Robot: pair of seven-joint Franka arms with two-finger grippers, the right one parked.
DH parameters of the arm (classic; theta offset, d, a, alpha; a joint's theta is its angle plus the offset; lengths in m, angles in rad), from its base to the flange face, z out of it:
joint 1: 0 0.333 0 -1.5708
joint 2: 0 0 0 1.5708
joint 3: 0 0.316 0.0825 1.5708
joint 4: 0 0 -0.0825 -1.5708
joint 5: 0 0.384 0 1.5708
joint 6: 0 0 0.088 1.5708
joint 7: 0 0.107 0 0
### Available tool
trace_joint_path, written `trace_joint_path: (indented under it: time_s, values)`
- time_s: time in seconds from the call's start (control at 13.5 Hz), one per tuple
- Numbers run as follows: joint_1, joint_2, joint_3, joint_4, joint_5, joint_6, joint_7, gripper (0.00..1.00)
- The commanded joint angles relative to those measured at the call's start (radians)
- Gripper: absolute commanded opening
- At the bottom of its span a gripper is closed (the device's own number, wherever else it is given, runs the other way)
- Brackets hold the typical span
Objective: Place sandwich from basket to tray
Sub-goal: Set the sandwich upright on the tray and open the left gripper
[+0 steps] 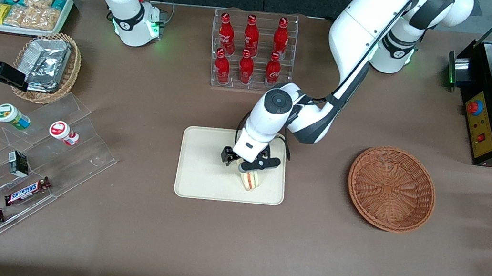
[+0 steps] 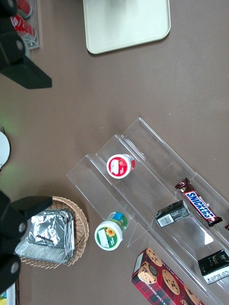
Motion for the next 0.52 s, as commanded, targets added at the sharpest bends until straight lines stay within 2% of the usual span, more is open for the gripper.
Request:
trace_joint_path:
  time_s: [0.0,0.45]
  values:
    - [-0.005,-0.014,0.001,0.0,-0.019,-0.031,0.016,0.89]
    - [-0.005,-0.015,0.002,0.028,-0.017,-0.041,0.013,0.91]
